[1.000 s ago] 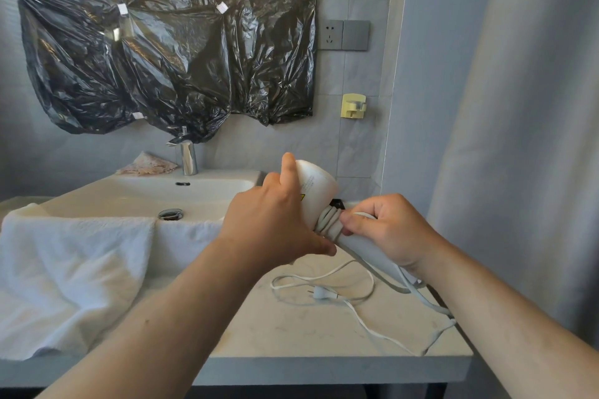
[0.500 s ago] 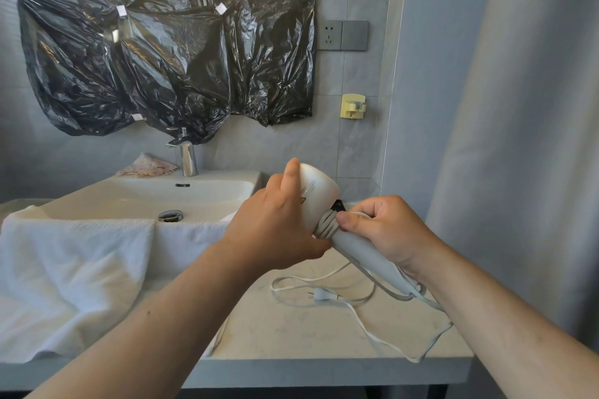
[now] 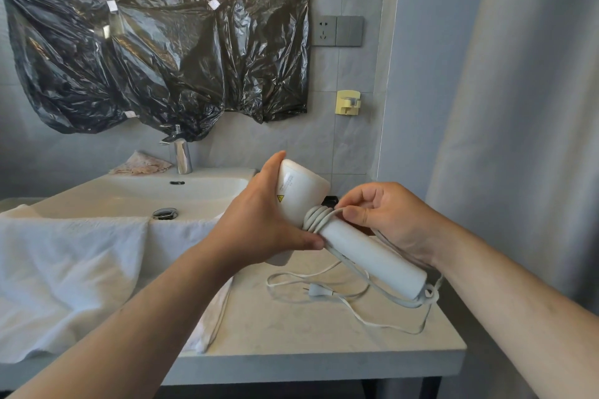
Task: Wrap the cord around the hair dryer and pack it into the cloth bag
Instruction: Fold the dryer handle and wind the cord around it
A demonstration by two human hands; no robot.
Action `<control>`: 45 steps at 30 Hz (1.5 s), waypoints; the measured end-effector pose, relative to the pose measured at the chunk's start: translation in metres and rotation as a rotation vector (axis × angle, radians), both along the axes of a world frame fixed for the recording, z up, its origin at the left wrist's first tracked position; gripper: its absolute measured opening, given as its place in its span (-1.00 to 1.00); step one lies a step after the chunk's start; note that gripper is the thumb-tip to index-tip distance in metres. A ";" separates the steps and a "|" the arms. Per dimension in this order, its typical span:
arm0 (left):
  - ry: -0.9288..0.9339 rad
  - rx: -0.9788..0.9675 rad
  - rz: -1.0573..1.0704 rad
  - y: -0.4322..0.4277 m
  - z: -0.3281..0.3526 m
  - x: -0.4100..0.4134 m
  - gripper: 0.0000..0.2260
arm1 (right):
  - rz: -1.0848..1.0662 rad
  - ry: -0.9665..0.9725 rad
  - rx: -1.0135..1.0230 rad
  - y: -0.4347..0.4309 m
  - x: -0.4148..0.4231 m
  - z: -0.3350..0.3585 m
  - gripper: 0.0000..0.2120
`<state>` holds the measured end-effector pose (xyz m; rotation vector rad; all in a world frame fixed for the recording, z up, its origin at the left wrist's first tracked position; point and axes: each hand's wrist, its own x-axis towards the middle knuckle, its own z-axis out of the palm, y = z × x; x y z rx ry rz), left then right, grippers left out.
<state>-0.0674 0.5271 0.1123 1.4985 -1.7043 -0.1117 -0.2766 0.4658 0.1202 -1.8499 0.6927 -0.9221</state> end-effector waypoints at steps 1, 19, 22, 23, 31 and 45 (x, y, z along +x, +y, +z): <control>0.023 0.001 -0.018 0.001 0.000 0.000 0.28 | 0.005 -0.027 0.013 0.000 0.000 -0.001 -0.93; 0.634 -0.134 -0.137 -0.008 -0.003 0.001 -0.25 | -0.025 0.044 -0.115 0.017 0.023 -0.027 -0.76; 0.640 -0.184 -0.093 -0.007 -0.002 -0.002 -0.28 | -0.126 -0.028 -0.119 0.017 0.032 -0.028 -0.76; 0.631 -0.203 -0.085 -0.007 -0.002 -0.003 -0.30 | -0.167 -0.046 -0.133 0.018 0.036 -0.030 -0.77; 0.392 -0.292 0.182 -0.003 0.003 -0.005 -0.18 | -0.216 0.112 -0.374 0.037 0.047 -0.035 -0.84; -0.023 -0.189 0.251 0.003 -0.002 -0.006 0.10 | -0.324 0.448 -0.848 0.018 0.029 -0.004 -0.84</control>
